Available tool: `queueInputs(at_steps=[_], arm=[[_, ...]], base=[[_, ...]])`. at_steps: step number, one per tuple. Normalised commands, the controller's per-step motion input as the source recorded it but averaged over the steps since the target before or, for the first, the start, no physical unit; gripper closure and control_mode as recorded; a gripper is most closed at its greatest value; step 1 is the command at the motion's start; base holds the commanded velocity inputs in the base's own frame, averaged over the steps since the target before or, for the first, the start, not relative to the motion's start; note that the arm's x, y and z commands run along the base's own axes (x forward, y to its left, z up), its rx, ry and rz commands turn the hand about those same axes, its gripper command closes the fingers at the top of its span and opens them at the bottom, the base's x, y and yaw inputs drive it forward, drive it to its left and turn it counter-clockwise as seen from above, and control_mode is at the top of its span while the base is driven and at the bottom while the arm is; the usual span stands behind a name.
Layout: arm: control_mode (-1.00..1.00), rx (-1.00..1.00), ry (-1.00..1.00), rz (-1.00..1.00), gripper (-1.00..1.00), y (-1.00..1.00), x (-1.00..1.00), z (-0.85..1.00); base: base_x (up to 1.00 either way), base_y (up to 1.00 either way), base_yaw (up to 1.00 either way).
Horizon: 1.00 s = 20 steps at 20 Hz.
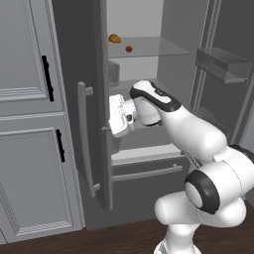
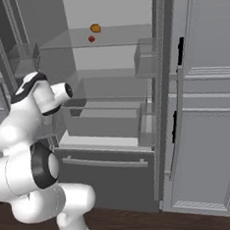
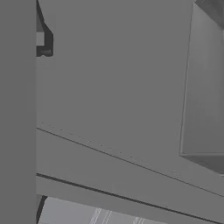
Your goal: Take the strawberry from the fridge and place it on top of the pancake, located on the dining counter.
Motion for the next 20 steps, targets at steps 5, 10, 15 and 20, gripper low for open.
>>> queueInputs(at_steps=[5,10,15,20], arm=[[-1.00,0.00,0.07,0.00,-1.00,0.62,-0.14,0.00],[-1.00,0.00,0.14,0.00,-1.00,0.69,0.00,-0.01],[-1.00,0.00,0.05,0.00,-1.00,0.72,0.00,0.00],[-1.00,0.00,0.00,0.00,-1.00,0.55,0.00,0.00]], base=[[0.00,0.00,0.00],[0.00,0.00,0.00],[0.00,0.00,0.00],[0.00,0.00,0.00]])
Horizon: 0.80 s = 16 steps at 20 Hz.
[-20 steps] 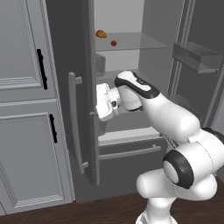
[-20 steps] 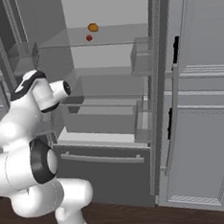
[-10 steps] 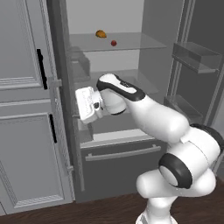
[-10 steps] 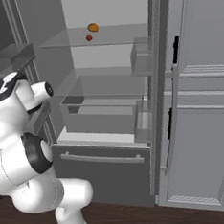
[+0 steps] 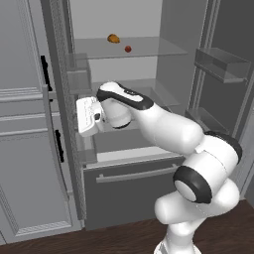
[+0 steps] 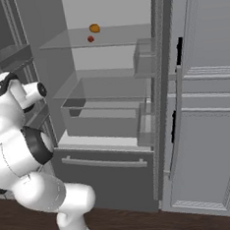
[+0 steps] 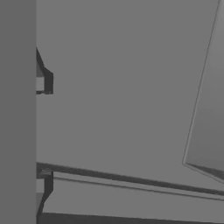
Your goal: Take the strawberry from the fridge and place it on top of the pancake, located on the dining counter.
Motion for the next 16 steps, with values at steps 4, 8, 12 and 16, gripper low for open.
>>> queueInputs(at_steps=[4,8,12,16], arm=[[-1.00,-0.01,0.00,0.00,-1.00,0.10,0.00,0.00],[-1.00,-0.06,0.00,-0.03,-1.00,-0.70,0.00,0.00],[-1.00,-0.09,0.00,0.00,-1.00,-1.00,0.00,0.02],[-1.00,-0.10,-0.02,0.04,-1.00,-1.00,0.05,0.04]], base=[[0.00,0.00,0.00],[0.00,0.00,0.00],[0.00,0.00,0.00],[0.00,0.00,0.00]])
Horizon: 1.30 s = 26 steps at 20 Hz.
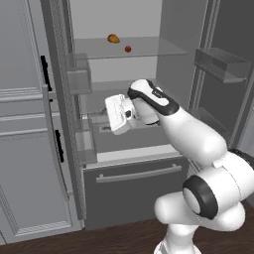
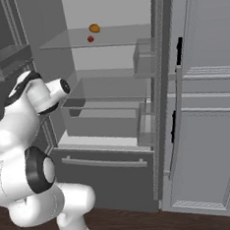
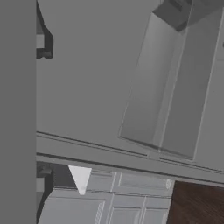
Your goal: Take the strawberry from the fridge and place it on top of the pancake, located on the dining counter.
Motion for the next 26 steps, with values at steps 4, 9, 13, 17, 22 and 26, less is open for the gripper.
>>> queueInputs(at_steps=[4,9,13,17,22,26], arm=[[-1.00,-0.35,-0.18,0.27,-1.00,-1.00,0.12,0.00],[-1.00,-0.43,-0.28,0.37,-1.00,-1.00,-0.04,-0.01],[-1.00,-0.43,-0.38,0.59,-1.00,-0.91,-0.36,-0.16],[-1.00,-0.32,-0.33,0.77,-1.00,-0.62,-0.41,-0.37],[-1.00,-0.26,-0.40,0.78,-1.00,-0.65,-0.65,-0.20],[-1.00,-0.27,-0.34,0.63,-1.00,-0.83,-0.88,-0.08]], base=[[0.00,0.00,0.00],[0.00,0.00,0.00],[0.00,0.00,0.00],[0.00,0.00,0.00],[0.00,0.00,0.00],[0.00,0.00,0.00]])
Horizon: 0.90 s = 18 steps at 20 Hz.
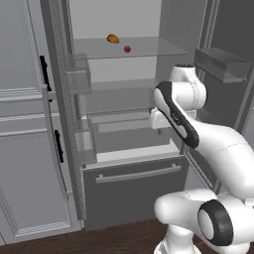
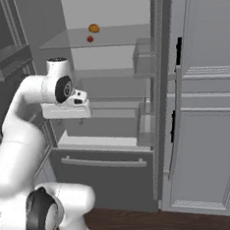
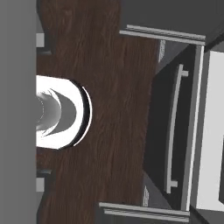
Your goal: Take the strawberry from the fridge and place it on top of the pancake, located on the dining counter.
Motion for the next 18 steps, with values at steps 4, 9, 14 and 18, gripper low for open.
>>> queueInputs(at_steps=[4,9,14,18], arm=[[-1.00,-0.08,-0.34,0.29,-1.00,-0.53,-1.00,-0.12],[-1.00,0.00,-0.17,-0.06,-1.00,0.09,-0.51,0.00],[-1.00,0.00,0.00,-0.30,-1.00,0.26,0.00,0.03],[-1.00,0.06,0.00,-0.29,-1.00,0.01,-0.12,-0.07]], base=[[0.00,0.00,0.00],[0.00,0.00,0.00],[0.00,0.00,0.00],[0.00,0.00,0.00]])
